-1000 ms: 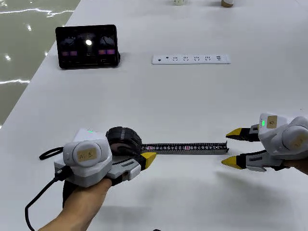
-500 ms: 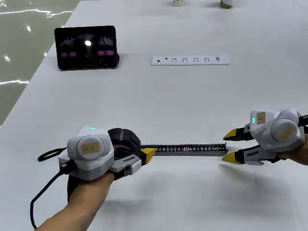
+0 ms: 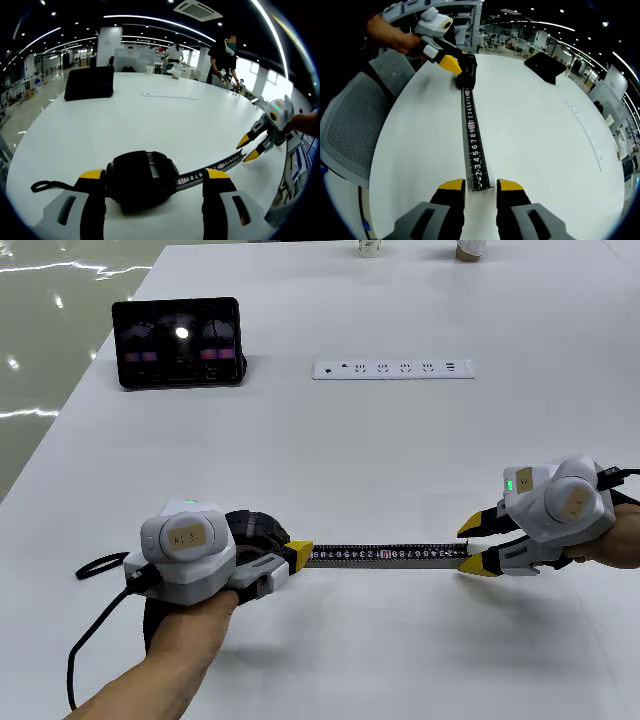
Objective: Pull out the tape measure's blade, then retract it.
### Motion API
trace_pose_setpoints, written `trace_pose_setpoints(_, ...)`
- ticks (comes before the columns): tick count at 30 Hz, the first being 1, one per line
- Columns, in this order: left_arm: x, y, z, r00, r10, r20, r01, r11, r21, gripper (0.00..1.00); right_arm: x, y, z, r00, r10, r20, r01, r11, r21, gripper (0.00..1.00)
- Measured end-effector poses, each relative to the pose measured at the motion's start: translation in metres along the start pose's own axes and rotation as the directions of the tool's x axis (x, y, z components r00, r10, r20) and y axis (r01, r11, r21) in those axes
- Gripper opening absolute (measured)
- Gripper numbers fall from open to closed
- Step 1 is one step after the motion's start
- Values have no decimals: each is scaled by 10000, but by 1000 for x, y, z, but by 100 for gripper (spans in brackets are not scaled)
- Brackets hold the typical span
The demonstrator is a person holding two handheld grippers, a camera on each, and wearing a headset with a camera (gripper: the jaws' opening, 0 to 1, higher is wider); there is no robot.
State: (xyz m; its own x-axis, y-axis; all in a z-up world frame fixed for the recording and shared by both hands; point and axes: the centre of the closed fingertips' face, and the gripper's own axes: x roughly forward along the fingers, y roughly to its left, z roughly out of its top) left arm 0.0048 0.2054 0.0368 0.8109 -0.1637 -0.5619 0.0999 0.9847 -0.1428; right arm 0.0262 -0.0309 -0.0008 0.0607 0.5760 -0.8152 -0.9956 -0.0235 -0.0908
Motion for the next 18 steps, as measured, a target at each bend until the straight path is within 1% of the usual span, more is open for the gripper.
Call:
trace_pose_setpoints(8, 4, 6, 2, 9998, 213, -23, -214, 9995, -247, 70, 4, 2, -3, 9996, 238, -159, -238, 9997, -48, 17)
trace_pose_setpoints(12, 6, 7, 2, 9995, 294, -80, -296, 9990, -326, 70, 5, 0, -5, 9994, 257, -214, -258, 9997, -27, 16)
trace_pose_setpoints(15, 9, 8, 1, 9993, 342, -117, -346, 9987, -373, 69, 6, 3, -8, 9987, 406, -303, -408, 9992, -47, 15)
trace_pose_setpoints(18, 11, 10, 1, 9990, 420, -146, -427, 9979, -497, 69, 7, 1, -8, 9989, 383, -268, -383, 9993, -1, 13)
